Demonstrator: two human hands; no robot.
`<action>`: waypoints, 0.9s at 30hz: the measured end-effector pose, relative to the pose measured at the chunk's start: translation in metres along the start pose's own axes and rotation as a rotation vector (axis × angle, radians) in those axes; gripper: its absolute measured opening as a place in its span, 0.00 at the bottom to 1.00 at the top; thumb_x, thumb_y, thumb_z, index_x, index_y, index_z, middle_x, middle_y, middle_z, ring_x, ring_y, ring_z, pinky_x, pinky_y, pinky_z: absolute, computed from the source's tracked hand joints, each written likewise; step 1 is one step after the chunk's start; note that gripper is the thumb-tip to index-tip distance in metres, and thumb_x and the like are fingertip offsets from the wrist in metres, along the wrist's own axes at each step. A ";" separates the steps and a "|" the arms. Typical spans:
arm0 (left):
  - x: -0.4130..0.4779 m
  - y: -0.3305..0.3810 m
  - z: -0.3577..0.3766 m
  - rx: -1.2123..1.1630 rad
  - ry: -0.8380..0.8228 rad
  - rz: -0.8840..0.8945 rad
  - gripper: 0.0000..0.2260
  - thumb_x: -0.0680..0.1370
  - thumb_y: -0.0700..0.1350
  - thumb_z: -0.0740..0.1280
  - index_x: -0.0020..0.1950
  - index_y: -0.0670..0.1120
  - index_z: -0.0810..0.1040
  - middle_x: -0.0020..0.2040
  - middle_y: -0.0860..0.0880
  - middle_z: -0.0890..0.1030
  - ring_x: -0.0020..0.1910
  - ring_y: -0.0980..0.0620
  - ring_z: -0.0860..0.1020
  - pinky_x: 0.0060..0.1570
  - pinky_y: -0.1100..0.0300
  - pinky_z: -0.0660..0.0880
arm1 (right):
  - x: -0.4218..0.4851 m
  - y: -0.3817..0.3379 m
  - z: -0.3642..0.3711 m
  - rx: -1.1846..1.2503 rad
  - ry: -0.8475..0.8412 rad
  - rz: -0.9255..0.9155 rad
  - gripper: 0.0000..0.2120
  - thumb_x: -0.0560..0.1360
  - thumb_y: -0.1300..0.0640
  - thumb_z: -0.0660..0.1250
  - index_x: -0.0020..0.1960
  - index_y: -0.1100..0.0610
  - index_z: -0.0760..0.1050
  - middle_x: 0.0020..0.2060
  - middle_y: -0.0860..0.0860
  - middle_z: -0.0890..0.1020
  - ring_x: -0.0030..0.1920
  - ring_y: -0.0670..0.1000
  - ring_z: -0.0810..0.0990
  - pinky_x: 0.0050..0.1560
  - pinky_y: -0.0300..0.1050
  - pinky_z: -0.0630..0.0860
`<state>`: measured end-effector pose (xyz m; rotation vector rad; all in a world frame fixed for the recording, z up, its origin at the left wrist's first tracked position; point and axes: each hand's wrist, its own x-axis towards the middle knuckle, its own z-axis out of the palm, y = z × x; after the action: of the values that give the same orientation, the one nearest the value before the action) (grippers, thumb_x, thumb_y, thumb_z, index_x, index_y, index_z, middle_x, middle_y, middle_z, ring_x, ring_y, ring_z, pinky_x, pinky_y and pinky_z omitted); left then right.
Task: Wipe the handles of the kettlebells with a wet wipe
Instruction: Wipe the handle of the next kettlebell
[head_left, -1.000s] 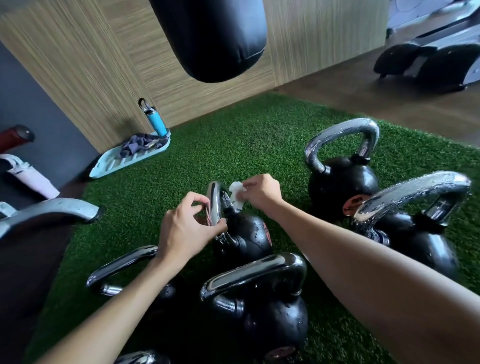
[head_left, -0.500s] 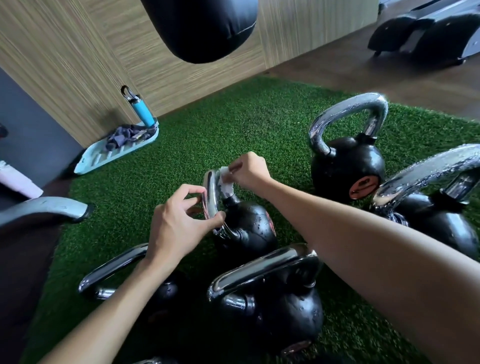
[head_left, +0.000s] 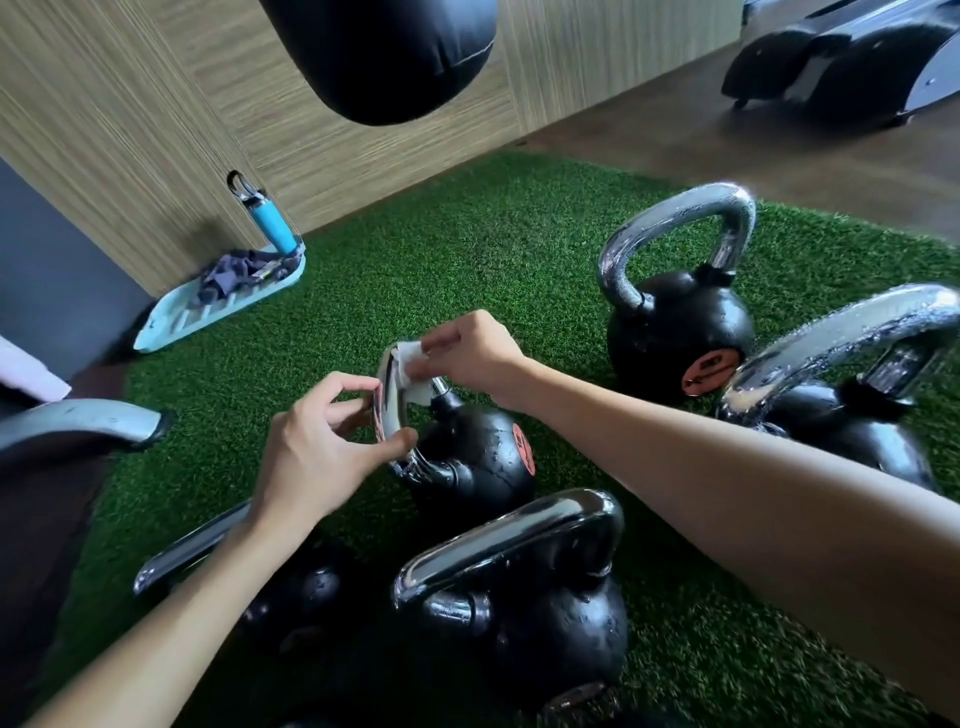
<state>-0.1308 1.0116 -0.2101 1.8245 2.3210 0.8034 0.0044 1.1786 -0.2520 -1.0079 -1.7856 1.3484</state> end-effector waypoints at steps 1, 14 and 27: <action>0.000 -0.002 -0.001 -0.011 -0.006 -0.002 0.30 0.62 0.65 0.78 0.61 0.57 0.78 0.60 0.45 0.84 0.60 0.45 0.82 0.58 0.60 0.73 | -0.003 0.000 0.000 -0.005 -0.029 -0.007 0.23 0.65 0.51 0.83 0.57 0.56 0.84 0.50 0.48 0.86 0.43 0.44 0.84 0.41 0.36 0.80; -0.001 0.012 0.004 0.002 -0.050 0.031 0.32 0.64 0.67 0.76 0.64 0.57 0.78 0.64 0.48 0.82 0.62 0.45 0.81 0.58 0.58 0.73 | -0.033 0.001 -0.022 -0.011 -0.225 -0.007 0.10 0.64 0.55 0.83 0.40 0.52 0.83 0.35 0.43 0.83 0.33 0.45 0.78 0.31 0.35 0.73; -0.002 0.025 0.009 0.133 -0.054 0.053 0.30 0.68 0.68 0.73 0.66 0.57 0.75 0.65 0.44 0.82 0.47 0.48 0.85 0.43 0.64 0.79 | -0.057 0.028 -0.026 -0.105 -0.423 0.045 0.15 0.65 0.59 0.82 0.49 0.61 0.84 0.45 0.56 0.87 0.42 0.51 0.82 0.48 0.50 0.81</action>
<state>-0.1049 1.0169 -0.2075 1.9417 2.3536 0.6112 0.0588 1.1446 -0.2770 -0.8652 -2.1725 1.6002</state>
